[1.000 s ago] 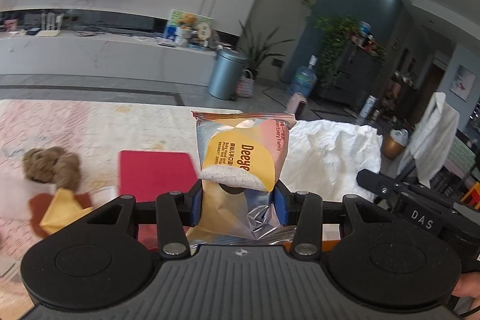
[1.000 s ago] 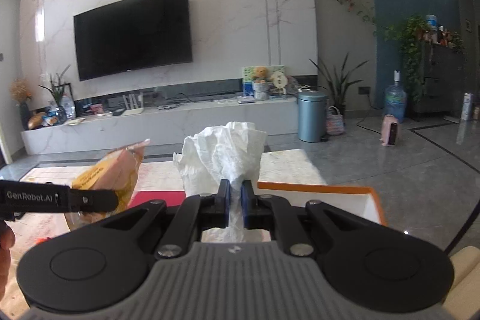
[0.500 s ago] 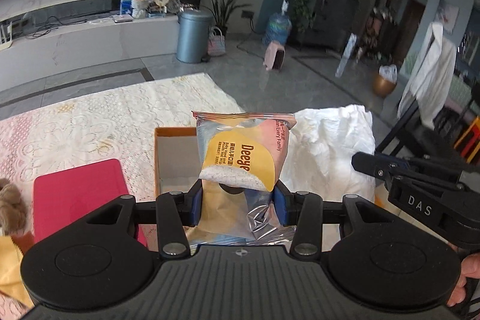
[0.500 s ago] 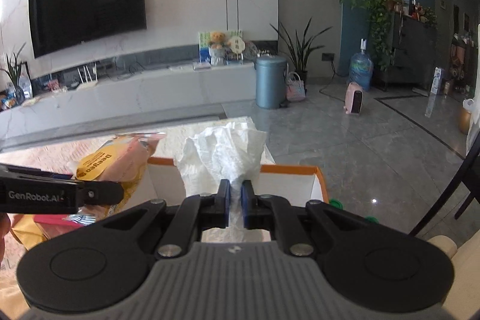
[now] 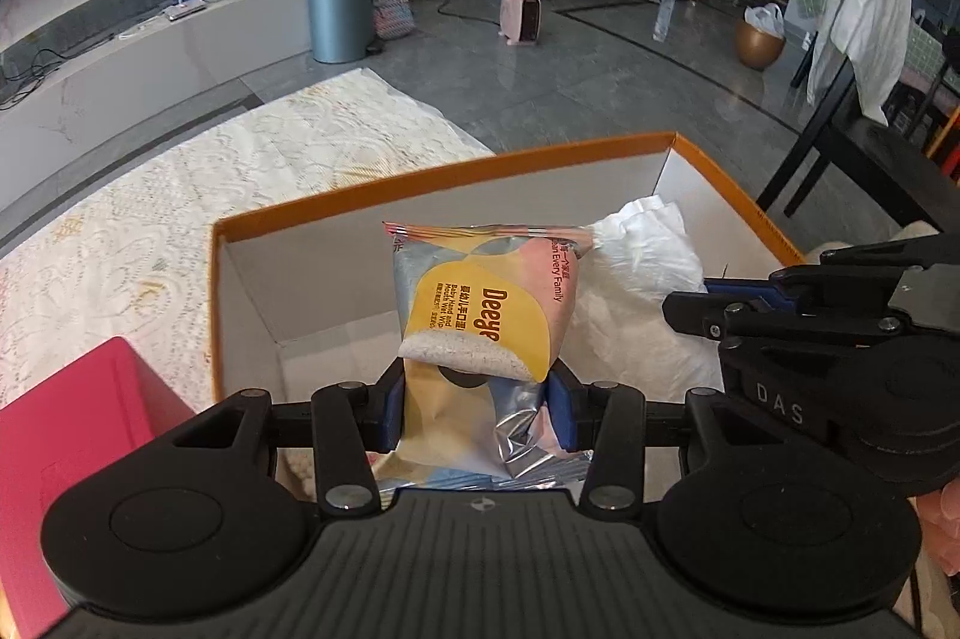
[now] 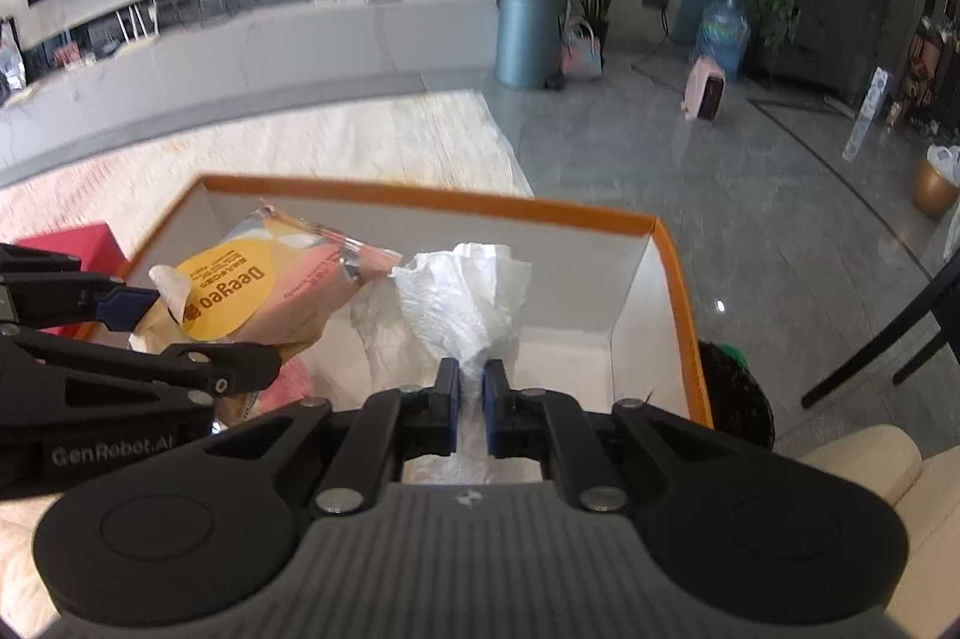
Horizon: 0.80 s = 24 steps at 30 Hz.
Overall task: Organize soft objects
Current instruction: 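Open both tools to drop the packet and tissue into the box, then withdraw both open tools from the orange box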
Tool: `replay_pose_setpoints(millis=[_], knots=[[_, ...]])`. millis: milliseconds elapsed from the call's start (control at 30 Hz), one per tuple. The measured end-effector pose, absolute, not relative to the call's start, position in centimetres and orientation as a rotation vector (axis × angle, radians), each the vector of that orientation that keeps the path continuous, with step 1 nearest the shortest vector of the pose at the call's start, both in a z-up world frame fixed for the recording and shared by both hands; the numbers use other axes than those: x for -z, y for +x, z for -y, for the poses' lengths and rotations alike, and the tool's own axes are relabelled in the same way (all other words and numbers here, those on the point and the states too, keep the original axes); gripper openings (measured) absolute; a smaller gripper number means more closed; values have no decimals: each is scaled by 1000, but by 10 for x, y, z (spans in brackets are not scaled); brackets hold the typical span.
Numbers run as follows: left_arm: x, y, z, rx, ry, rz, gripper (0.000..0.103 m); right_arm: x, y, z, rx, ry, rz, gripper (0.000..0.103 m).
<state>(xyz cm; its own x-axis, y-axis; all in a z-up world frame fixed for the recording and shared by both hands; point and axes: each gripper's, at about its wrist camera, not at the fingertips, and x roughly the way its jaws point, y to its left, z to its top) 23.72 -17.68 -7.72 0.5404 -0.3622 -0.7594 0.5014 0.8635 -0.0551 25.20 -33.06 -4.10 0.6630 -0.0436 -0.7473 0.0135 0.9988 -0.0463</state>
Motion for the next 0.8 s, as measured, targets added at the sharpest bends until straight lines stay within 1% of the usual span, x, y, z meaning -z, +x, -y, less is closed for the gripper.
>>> replay_pose_setpoints(millis=[333,467,533,667,700,800], knots=[[98,259,186,496,215,-957,52,69,263,329,27,-74,-944,8],[102,261,181,468,199,-976,56,72,267,325,23,-97,-953,11],[101,260,179,461,190,-974,56,74,268,323,19,-108,-958,20],[89,252,175,479,174,-919,67,73,269,320,29,-121,-958,22],[84,251,175,477,178,-898,68,73,268,320,33,-123,-955,25],[71,247,174,473,188,-851,74,68,265,320,64,-141,-940,40]])
